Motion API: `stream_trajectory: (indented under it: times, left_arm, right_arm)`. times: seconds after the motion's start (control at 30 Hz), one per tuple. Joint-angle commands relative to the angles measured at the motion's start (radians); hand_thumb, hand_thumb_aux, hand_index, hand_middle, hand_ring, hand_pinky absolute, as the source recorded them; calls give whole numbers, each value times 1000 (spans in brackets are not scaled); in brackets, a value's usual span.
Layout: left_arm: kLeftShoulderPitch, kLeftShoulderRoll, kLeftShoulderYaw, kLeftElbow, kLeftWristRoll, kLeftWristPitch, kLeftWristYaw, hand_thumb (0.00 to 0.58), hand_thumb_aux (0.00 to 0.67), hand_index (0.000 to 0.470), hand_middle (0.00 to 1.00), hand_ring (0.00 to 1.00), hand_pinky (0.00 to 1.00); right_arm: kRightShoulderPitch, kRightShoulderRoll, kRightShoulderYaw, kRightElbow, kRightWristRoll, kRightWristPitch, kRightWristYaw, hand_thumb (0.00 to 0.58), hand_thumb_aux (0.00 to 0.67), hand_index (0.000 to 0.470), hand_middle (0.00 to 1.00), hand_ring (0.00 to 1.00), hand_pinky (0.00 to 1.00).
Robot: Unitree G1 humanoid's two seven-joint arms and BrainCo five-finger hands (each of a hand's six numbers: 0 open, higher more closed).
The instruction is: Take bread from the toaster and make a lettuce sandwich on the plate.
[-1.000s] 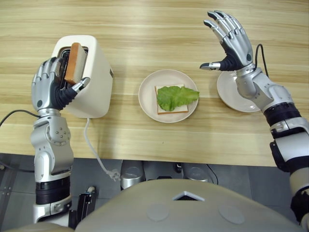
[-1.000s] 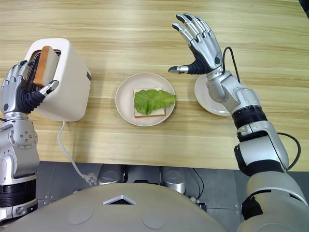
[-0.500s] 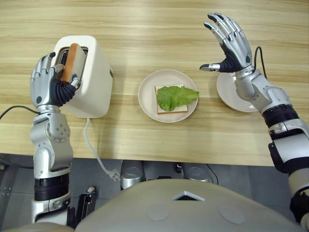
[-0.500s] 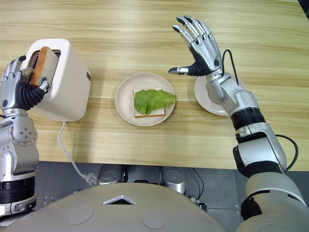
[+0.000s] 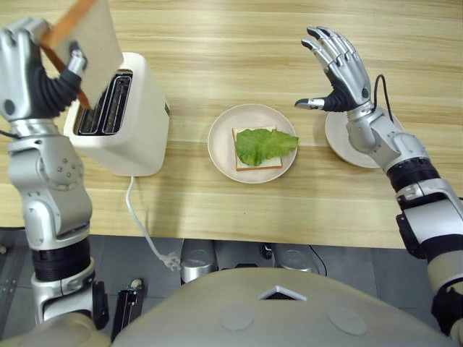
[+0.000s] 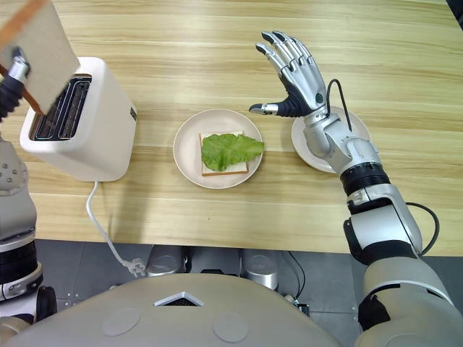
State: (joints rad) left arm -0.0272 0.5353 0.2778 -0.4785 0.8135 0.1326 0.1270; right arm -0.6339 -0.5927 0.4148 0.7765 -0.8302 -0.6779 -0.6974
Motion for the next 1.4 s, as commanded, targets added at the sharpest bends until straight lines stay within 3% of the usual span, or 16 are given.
stream_trajectory:
  times: [0.03,0.17,0.37,0.5,0.73,1.07,1.4]
  left_arm:
    - [-35,9,17,-44,11,-32,33,580,670,460,1000,1000,1000]
    - [-83,9,-4,-75,-14,-82,31,580,670,460,1000,1000,1000]
    - [-177,-102,-218,-14,-360,-156,-193,580,670,460,1000,1000,1000]
    - [-240,-167,-335,154,-553,-167,-362,580,670,460,1000,1000,1000]
    - [-363,-259,-423,603,-712,-162,-555,580,670,460,1000,1000,1000]
    - [-499,-385,-456,1088,-748,-200,-642,580,670,460,1000,1000,1000]
    - [-542,-410,-471,1273,-720,-253,-674,580,670,460,1000,1000,1000]
  right_arm:
    - [4,8,8,19,-9,1,2,0,0,0,0,0,0]
    - [2,13,7,25,-8,3,1,0,0,0,0,0,0]
    - [7,-3,-13,7,3,-19,-24,0,0,0,0,0,0]
    - [34,-26,-43,-28,30,-63,-49,0,0,0,0,0,0]
    - [105,-94,-42,-127,-9,-207,-95,0,0,0,0,0,0]
    - [191,-106,1,-233,-97,-285,-34,0,0,0,0,0,0]
    - [184,-65,131,-184,-173,-306,147,0,0,0,0,0,0]
